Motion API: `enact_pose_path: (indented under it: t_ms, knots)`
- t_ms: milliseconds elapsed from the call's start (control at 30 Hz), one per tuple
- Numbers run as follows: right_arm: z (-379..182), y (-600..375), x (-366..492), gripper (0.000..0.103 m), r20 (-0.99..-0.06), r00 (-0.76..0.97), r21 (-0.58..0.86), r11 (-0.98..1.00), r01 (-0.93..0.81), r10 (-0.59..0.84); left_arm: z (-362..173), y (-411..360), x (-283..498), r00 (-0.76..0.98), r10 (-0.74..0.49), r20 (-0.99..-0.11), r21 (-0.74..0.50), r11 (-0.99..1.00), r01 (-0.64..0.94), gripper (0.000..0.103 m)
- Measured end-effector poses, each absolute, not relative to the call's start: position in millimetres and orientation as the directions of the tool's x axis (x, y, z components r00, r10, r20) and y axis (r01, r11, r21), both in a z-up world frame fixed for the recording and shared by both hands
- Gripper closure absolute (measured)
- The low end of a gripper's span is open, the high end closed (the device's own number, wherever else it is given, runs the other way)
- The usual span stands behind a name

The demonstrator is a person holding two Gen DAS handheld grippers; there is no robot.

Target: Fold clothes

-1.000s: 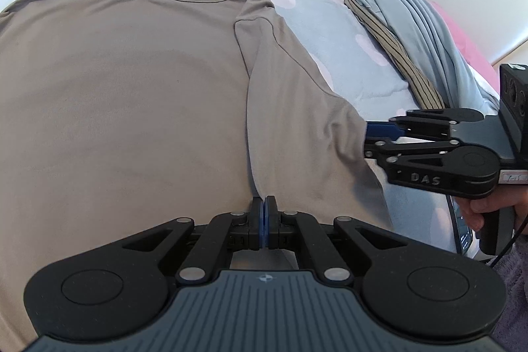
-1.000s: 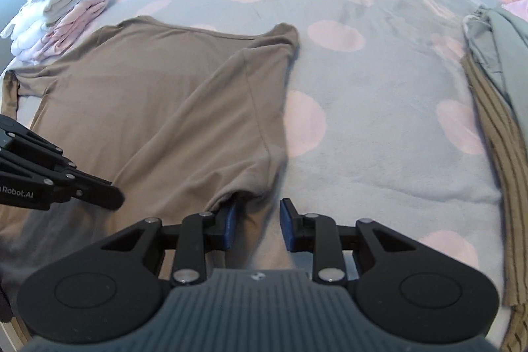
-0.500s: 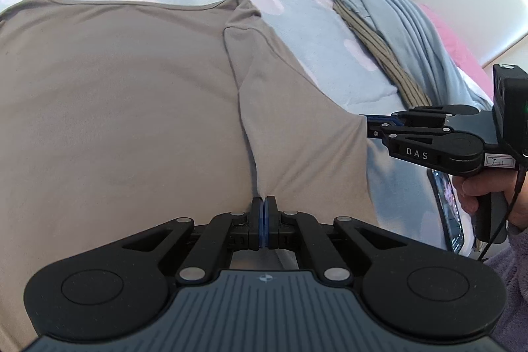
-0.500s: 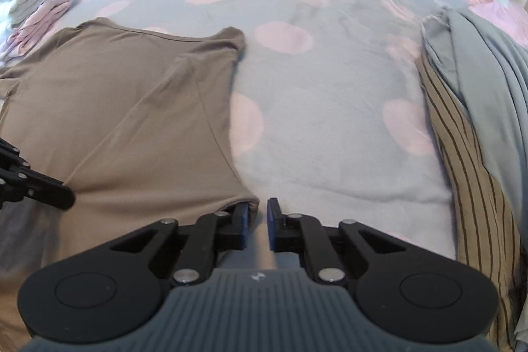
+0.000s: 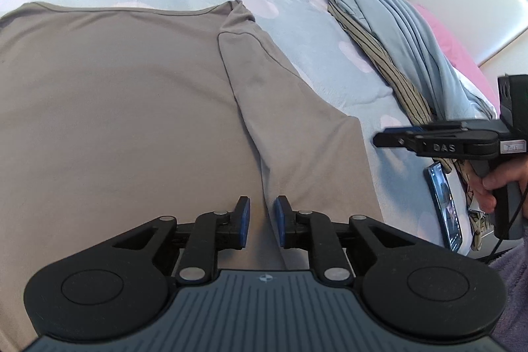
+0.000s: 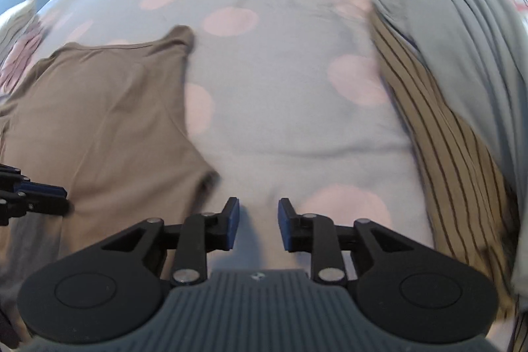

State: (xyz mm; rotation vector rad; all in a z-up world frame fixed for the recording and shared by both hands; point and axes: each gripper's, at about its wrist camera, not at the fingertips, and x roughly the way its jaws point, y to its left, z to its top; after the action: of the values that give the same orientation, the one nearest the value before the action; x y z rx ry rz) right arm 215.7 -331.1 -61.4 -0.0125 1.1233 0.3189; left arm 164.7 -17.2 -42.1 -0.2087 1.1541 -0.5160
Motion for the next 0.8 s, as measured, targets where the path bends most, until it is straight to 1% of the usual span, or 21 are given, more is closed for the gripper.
enact_pose_path:
  t_ms: [67, 200, 267, 433, 600, 800]
  knots:
    - [-58.6, -335.3, 204.6, 0.074, -0.885, 0.384, 0.17, 0.95, -0.262, 0.264, -39.2, -18.3, 160.6, 0.299, -0.494, -0.816, -0.411, 0.861, 0.299, 0.089]
    - [-54.0, -327.4, 169.7, 0.074, -0.879, 0.356, 0.195, 0.922, -0.335, 0.316, -31.7, -23.0, 143.7, 0.268, -0.519, -0.812, -0.421, 0.838, 0.348, 0.088]
    - [-52.9, -319.2, 150.0, 0.074, -0.877, 0.334, 0.209, 0.9, -0.383, 0.346, -28.1, -26.2, 129.5, 0.245, -0.534, -0.809, -0.429, 0.822, 0.376, 0.086]
    - [-51.8, -299.0, 101.0, 0.075, -0.882, 0.27, 0.222, 0.847, -0.484, 0.385, -28.0, -35.1, 81.6, 0.166, -0.56, -0.811, -0.456, 0.785, 0.419, 0.086]
    - [-60.3, -294.5, 55.0, 0.074, -0.903, 0.197, 0.224, 0.809, -0.543, 0.382, -34.8, -41.8, 28.5, 0.09, -0.576, -0.813, -0.471, 0.74, 0.481, 0.086]
    - [-71.7, -305.7, 6.8, 0.074, -0.921, 0.137, 0.229, 0.792, -0.566, 0.364, -45.3, -51.3, -21.2, 0.038, -0.571, -0.82, -0.474, 0.715, 0.515, 0.086]
